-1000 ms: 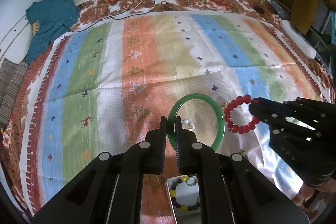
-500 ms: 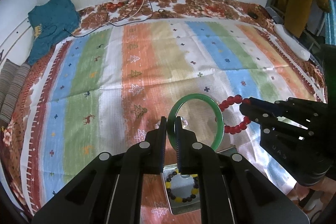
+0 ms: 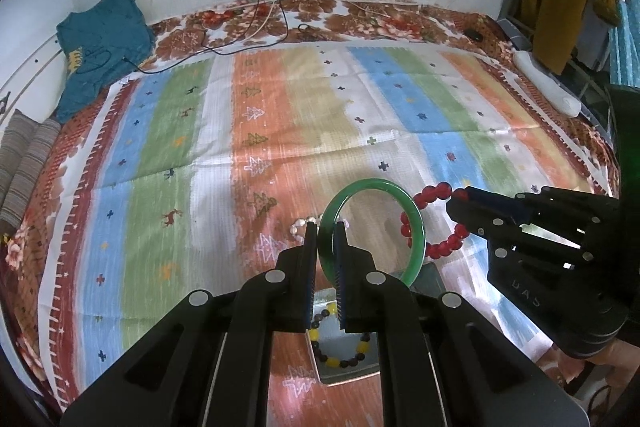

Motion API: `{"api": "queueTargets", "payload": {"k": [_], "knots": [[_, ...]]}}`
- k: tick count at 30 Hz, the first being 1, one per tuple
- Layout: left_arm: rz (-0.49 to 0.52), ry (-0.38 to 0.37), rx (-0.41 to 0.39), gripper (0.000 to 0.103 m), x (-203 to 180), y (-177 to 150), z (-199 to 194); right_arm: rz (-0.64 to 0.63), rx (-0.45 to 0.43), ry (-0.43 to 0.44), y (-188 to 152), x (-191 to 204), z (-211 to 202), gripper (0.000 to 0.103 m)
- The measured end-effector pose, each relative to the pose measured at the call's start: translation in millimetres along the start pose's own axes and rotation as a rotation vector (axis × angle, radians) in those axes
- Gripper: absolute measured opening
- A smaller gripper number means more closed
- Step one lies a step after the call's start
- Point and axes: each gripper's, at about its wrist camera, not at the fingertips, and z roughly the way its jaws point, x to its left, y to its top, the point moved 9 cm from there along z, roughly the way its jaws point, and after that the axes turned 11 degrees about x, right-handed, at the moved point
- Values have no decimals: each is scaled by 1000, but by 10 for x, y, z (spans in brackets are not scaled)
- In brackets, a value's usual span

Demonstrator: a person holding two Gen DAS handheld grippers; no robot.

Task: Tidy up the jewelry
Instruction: 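Lift the green bangle and red bracelet and carry them over the tin, then open the left gripper over the tin while the right gripper releases the red bracelet inside, then move both open grippers toward the white beaded bracelet and gold earring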

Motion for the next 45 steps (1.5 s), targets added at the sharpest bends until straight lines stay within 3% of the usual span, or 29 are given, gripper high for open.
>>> {"api": "queueTargets", "payload": {"k": [18, 26, 28, 29, 30, 31, 36, 45], "knots": [[3, 8, -20, 8, -9, -314, -213, -11, -22, 23, -309, 99, -224, 14], [11, 0, 9, 8, -59, -491, -178, -14, 4, 30, -479, 138, -207, 14], [-3, -9, 29, 15, -53, -517, -144, -5, 12, 19, -498, 106, -189, 17], [-8, -8, 40, 26, -39, -526, -123, 0, 13, 8, -500, 88, -188, 24], [-10, -1, 40, 30, -22, -528, -116, 7, 12, -5, -501, 59, -190, 29], [-12, 10, 38, 30, -7, -527, -116, 13, 12, -9, -500, 39, -186, 35], [-33, 24, 35, 40, 50, -515, -117, 49, 49, -32, -513, -107, -97, 36], [-71, 41, 59, 55, 178, -477, -9, 82, 78, -47, -487, -246, 8, 53]]}}
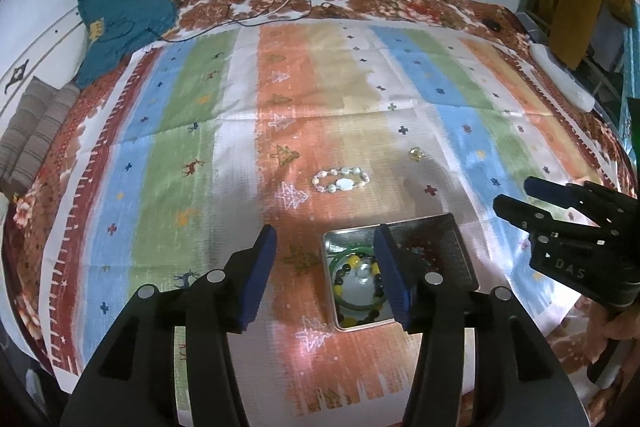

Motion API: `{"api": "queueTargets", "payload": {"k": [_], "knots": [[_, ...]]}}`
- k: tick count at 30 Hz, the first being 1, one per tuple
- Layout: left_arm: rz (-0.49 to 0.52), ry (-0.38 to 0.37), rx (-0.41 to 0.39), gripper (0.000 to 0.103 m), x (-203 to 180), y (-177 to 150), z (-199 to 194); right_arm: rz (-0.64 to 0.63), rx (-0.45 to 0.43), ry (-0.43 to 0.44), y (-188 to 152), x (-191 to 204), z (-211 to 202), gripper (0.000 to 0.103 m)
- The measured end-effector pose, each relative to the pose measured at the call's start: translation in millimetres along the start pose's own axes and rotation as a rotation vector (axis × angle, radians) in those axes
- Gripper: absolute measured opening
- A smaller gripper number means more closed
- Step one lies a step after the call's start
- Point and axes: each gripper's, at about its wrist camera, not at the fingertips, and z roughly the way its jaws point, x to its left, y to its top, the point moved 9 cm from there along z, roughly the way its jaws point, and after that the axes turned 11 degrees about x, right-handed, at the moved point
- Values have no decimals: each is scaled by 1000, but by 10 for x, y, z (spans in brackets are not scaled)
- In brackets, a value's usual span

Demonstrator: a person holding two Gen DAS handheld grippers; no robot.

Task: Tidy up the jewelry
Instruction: 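Move both open grippers toward the white beaded bracelet and gold earring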

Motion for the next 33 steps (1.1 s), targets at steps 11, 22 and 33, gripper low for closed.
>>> {"api": "queueTargets", "payload": {"k": [11, 22, 33], "knots": [[-17, -5, 35, 74, 46, 145, 198, 33, 46, -20, 68, -132, 169, 69], [-22, -2, 44, 83, 107, 431, 393, 60, 82, -25, 237, -256, 350, 70], [-22, -12, 120, 83, 117, 592, 767, 66, 115, -35, 401, -320, 554, 71]]}}
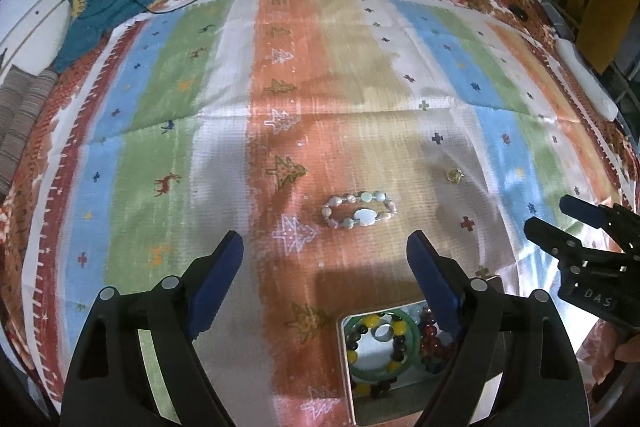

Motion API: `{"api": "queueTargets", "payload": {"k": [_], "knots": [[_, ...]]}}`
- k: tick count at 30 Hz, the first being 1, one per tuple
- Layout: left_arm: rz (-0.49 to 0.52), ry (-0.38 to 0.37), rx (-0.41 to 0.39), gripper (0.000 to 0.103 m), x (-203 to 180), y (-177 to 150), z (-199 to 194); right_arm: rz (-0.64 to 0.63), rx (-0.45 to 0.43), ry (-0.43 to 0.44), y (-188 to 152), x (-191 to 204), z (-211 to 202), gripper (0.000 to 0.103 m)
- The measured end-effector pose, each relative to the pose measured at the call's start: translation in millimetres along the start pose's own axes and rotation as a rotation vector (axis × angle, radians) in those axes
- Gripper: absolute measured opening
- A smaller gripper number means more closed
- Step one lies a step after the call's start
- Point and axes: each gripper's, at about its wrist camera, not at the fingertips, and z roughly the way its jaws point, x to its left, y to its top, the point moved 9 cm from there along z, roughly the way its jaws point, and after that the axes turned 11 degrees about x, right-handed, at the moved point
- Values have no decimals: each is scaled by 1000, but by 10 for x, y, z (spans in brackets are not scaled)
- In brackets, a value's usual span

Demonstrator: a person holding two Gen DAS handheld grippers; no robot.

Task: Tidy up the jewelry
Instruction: 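Move both open grippers toward the white beaded bracelet and gold earring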

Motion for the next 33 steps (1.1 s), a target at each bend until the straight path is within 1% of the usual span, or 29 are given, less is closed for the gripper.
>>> {"api": "queueTargets", "payload": {"k": [5, 16, 21, 27, 33], "knots": [[38, 33, 11, 83, -58, 55, 79, -2, 12, -7, 93, -2, 83, 71], [47, 42, 76, 83, -3, 157, 361, 2, 49, -16, 232, -34, 280, 71], [57, 41, 85, 83, -29, 221, 423, 4, 57, -23, 307, -48, 350, 71], [66, 49, 122, 82, -3, 252, 596, -1, 80, -39, 368, -54, 481, 71], [66, 35, 155, 81, 5, 284, 731, 1, 102, -42, 418, -70, 603, 71]]}}
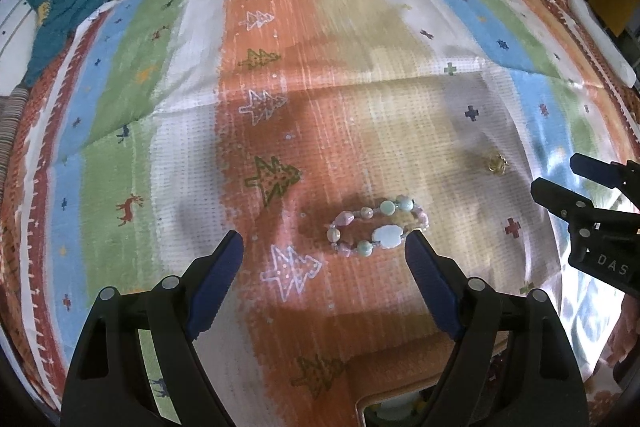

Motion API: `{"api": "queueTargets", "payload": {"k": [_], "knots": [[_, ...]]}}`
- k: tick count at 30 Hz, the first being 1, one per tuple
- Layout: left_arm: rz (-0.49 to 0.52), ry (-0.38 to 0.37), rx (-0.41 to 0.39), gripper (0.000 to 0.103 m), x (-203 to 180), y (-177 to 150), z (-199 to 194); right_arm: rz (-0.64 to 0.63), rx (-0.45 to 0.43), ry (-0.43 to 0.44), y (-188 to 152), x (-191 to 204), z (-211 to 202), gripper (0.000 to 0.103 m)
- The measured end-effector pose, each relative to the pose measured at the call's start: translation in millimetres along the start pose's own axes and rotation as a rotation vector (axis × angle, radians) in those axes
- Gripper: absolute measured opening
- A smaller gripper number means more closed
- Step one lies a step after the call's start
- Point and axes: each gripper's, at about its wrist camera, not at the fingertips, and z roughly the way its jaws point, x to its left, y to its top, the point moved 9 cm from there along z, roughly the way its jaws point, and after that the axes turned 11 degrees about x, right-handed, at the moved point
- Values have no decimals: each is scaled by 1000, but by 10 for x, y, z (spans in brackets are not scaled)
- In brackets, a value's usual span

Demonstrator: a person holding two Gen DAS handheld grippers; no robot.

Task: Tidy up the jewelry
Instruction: 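Move both open grippers toward the white beaded bracelet and gold earring, then grasp the white beaded bracelet with the left gripper while the right gripper grasps the gold earring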

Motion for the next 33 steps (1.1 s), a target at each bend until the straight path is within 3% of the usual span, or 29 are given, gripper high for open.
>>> {"api": "queueTargets", "payload": {"k": [5, 15, 17, 21, 23, 27, 28, 33], "knots": [[0, 2, 20, 81, 22, 34, 102, -6, 19, -8, 57, 12, 97, 71], [7, 29, 81, 70, 97, 66, 386, -32, 50, -10, 166, 71, 277, 70], [13, 38, 94, 69, 104, 62, 446, -42, 62, -11, 175, 91, 326, 61], [31, 78, 94, 67, 114, 64, 528, -49, 82, -13, 196, 107, 424, 56], [52, 91, 93, 64, 88, 65, 546, -53, 95, -14, 192, 112, 487, 49], [55, 90, 88, 49, 65, 73, 554, -76, 91, -33, 192, 152, 534, 41], [54, 97, 85, 47, 68, 70, 554, -80, 88, -35, 195, 163, 528, 34], [36, 131, 76, 18, 138, 70, 522, -95, 82, -43, 164, 193, 516, 17]]}}
